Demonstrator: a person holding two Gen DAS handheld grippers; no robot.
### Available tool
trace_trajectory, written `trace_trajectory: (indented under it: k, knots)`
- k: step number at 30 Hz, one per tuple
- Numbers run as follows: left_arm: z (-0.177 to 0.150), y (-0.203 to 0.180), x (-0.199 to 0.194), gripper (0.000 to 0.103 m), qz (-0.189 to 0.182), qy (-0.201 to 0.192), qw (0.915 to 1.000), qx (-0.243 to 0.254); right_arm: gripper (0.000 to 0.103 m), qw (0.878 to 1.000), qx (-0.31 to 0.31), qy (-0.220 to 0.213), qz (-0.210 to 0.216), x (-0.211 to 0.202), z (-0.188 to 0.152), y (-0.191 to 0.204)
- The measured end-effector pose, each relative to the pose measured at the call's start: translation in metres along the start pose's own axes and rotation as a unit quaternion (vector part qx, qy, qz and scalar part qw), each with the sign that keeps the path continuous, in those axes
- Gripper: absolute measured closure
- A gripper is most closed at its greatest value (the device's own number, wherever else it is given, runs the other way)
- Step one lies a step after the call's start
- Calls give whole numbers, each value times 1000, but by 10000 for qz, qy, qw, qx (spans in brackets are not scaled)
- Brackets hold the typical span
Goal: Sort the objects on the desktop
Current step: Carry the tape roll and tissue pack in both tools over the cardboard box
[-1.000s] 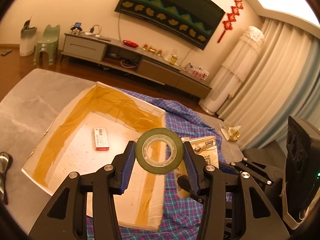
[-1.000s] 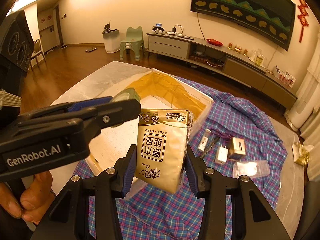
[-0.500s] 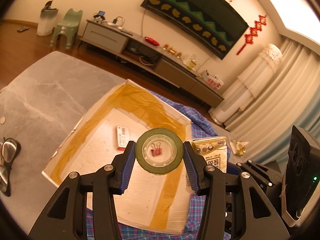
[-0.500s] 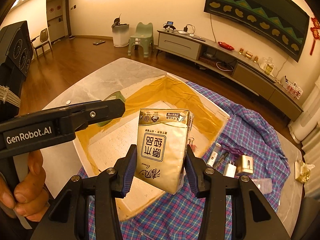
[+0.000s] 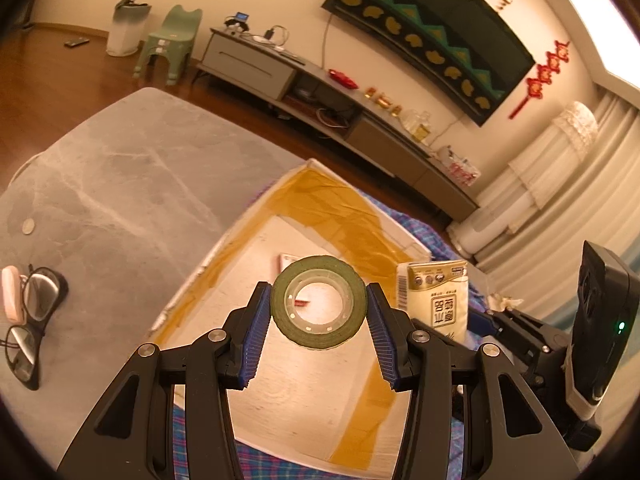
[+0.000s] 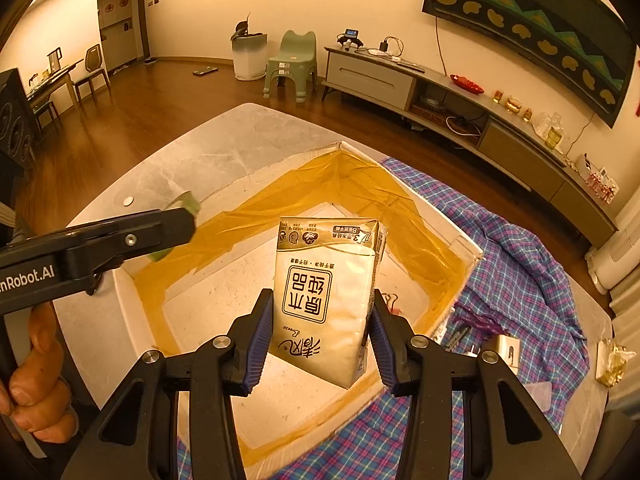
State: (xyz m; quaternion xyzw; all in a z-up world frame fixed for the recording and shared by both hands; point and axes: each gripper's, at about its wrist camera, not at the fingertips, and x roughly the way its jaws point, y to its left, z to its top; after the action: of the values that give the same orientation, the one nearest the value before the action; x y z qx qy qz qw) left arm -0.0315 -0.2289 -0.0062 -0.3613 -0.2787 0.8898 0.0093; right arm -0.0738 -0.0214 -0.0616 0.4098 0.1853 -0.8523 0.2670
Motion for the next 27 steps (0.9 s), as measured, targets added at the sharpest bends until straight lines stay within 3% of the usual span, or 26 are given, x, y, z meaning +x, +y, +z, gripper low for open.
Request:
trace_trajectory:
  k: [14, 27]
  knots:
    - [-6, -7, 32, 53, 767, 298, 9947, 610, 56, 9987, -59, 488, 151, 64, 29, -13]
    - [-15, -6, 49, 53, 895, 824, 9893, 809, 56, 9938, -150, 1088, 161, 126, 59, -21]
